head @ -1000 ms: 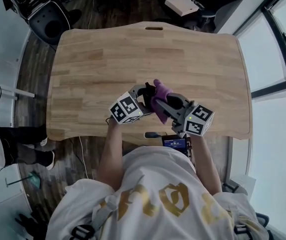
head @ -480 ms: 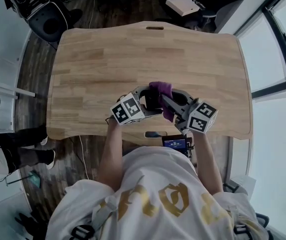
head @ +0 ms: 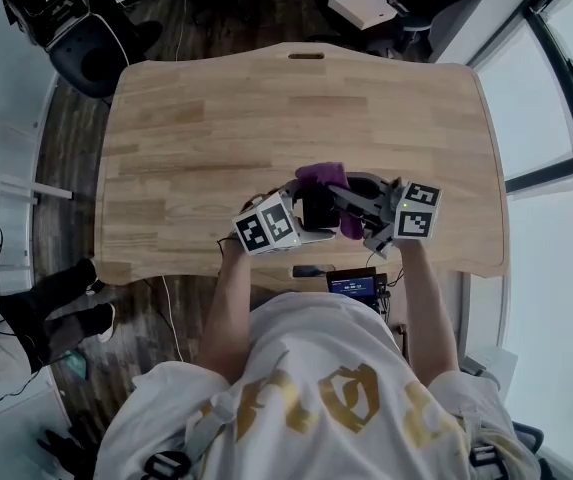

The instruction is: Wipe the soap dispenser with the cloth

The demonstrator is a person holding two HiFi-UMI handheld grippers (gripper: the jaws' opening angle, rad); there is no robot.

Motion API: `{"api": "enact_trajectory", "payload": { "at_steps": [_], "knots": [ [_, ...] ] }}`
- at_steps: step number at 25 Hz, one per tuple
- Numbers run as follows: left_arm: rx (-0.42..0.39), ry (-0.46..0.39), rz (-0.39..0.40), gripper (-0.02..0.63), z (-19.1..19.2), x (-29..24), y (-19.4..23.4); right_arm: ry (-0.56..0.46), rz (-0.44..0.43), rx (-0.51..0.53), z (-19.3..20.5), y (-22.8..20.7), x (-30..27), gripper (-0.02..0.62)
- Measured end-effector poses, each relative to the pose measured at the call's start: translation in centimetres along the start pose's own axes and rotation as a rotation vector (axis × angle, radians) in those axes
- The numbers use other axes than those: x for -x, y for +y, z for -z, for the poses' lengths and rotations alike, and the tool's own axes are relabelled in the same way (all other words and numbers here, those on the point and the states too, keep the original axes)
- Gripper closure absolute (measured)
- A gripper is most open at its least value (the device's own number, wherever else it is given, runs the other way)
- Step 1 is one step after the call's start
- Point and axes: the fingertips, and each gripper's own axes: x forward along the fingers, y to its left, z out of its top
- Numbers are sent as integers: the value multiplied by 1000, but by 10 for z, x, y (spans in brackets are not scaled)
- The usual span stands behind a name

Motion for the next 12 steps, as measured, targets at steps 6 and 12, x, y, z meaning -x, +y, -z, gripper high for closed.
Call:
{"api": "enact_trajectory", "payload": {
  "at_steps": [6,12],
  "knots": [
    [-2,-2,9,261,-3,-4,5,11,-82,-63,-8,-2,1,546],
    [2,14,11,261,-1,-6,9,7,-71,-55,-12,-9,0,546]
  ]
}}
